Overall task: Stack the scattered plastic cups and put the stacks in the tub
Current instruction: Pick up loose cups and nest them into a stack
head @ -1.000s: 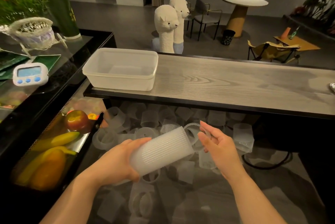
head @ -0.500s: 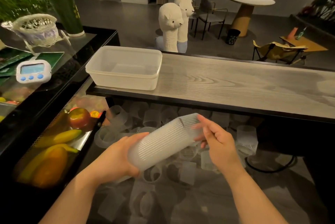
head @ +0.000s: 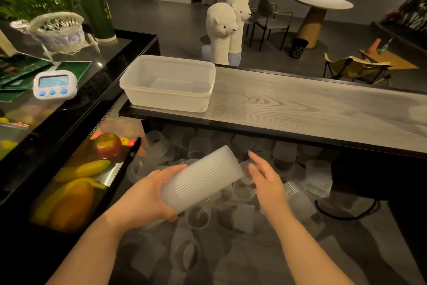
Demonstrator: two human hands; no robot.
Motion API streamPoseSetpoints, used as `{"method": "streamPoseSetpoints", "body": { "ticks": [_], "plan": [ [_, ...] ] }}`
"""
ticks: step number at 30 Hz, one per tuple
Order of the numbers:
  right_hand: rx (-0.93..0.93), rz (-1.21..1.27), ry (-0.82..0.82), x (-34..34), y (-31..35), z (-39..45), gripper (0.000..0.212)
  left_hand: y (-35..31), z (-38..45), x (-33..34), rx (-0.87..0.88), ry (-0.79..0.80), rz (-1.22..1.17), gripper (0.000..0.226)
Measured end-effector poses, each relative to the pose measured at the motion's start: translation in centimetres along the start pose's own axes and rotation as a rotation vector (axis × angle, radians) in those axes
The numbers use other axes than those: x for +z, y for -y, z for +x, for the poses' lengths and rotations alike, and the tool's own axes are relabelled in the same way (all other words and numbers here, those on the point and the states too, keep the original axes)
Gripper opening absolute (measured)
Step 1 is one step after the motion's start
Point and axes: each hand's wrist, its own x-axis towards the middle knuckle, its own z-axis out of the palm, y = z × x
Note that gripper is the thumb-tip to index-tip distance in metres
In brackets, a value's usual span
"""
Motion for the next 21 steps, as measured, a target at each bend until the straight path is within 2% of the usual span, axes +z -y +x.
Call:
{"method": "streamPoseSetpoints", "body": {
  "ticks": [1,2,4,6,8,11,12,14,15,18,21],
  "plan": [
    [0.091,-0.141,-0.095,0.4,-2.0,0.5,0.033,0.2,-0.1,0.0,-0.009,0.000,-0.009,0.106],
    [0.215,-0.330,-0.117,0.9,-4.3,0.9,0.038,0.4,-0.1,-0.1,-0.016,0.001,-0.018,0.106],
    [0.444,-0.669,-0.001,2.4,-8.4,1.1,0.059,0.7,-0.3,-0.1,-0.019,0.009,-0.021,0.107],
    [0.521,-0.757,0.105,4.0,-11.9,1.1,0.064,1.0,-0.3,-0.2,-0.020,0.018,-0.016,0.107],
    [0.517,-0.689,0.111,4.6,-13.3,0.6,0.052,1.3,-0.5,-0.4,-0.018,0.027,-0.008,0.107],
    [0.486,-0.354,0.084,3.4,-12.7,0.0,0.025,1.9,-0.7,-0.8,-0.016,0.041,0.014,0.104],
    [0.487,-0.208,0.019,2.7,-12.3,0.0,0.027,2.2,-0.8,-1.0,-0.019,0.049,0.025,0.103],
    [0.359,0.005,-0.111,0.8,-9.7,-0.2,0.045,2.8,-0.9,-1.2,-0.022,0.063,0.041,0.100],
    [0.296,0.103,-0.162,0.2,-7.8,-0.4,0.047,3.0,-0.9,-1.3,-0.022,0.071,0.045,0.099],
    [0.061,0.334,-0.127,-1.1,-1.0,-1.5,0.035,3.0,-0.8,-1.4,-0.002,0.097,0.040,0.098],
    [-0.062,0.249,-0.047,0.2,2.8,-1.8,0.037,2.5,-0.7,-1.6,0.019,0.112,0.036,0.099]
  ]
}}
